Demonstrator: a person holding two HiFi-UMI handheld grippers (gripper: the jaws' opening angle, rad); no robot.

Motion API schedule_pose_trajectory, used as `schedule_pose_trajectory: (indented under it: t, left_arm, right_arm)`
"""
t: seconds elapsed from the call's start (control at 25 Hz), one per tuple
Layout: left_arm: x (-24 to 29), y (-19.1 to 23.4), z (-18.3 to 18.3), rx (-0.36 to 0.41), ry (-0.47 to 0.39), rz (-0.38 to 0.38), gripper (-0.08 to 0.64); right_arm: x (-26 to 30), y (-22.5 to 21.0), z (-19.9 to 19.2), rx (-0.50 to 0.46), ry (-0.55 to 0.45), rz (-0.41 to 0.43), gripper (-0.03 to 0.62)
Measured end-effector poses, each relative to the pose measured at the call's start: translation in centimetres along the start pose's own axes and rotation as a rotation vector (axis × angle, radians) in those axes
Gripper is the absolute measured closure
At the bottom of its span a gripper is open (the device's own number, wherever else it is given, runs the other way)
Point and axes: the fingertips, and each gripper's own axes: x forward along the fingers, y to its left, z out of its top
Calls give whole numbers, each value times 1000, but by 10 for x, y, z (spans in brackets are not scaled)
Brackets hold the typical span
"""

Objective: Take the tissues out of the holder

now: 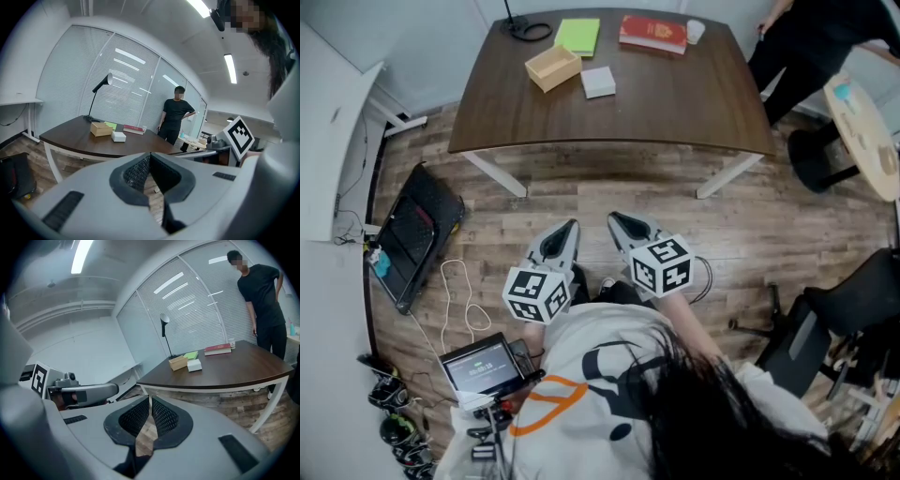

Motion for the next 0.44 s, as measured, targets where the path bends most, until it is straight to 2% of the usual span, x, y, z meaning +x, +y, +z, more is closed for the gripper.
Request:
schedule_pose_trajectory:
  t: [0.44]
  left_arm:
    - [10,-1,7,22,1,-16,561]
  right_arm:
    - [-1,-11,6,6,-15,-21,563]
